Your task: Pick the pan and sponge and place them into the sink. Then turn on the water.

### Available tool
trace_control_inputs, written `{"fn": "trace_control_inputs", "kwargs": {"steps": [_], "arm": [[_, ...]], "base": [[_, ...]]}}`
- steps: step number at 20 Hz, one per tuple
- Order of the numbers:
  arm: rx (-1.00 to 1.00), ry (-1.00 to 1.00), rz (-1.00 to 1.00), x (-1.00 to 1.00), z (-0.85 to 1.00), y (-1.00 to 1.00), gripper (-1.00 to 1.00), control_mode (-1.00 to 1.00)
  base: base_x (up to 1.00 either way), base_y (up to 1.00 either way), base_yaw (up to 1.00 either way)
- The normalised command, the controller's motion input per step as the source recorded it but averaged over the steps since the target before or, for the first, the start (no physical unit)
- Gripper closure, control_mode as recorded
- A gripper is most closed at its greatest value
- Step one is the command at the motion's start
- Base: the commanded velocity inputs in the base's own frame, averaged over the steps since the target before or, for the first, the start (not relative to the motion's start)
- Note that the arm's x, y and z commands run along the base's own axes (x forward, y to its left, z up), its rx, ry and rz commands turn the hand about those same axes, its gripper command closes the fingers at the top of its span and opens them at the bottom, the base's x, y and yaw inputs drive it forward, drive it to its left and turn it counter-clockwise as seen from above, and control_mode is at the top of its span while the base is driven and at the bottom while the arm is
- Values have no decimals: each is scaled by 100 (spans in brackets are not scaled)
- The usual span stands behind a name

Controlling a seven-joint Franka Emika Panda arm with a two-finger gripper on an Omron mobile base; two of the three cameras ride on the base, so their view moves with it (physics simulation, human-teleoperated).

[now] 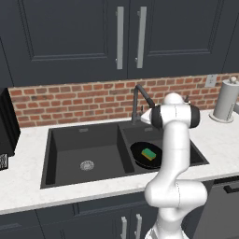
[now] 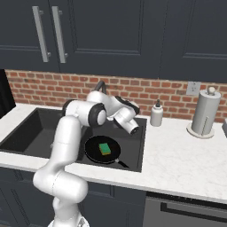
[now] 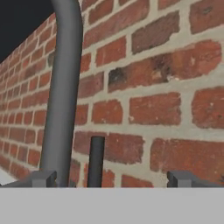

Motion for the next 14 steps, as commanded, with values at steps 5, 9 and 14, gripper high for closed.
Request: {"fn": "trace_control_inputs", "kwargs": {"steps": [5, 9, 14], "arm": [[0, 0, 0, 25, -16, 0, -100, -100], [0, 0, 0, 23, -9, 0, -100, -100], [0, 0, 0, 18, -1, 0, 100, -100]], "base": [[0, 0, 0], [0, 0, 0], [0, 0, 0]]}}
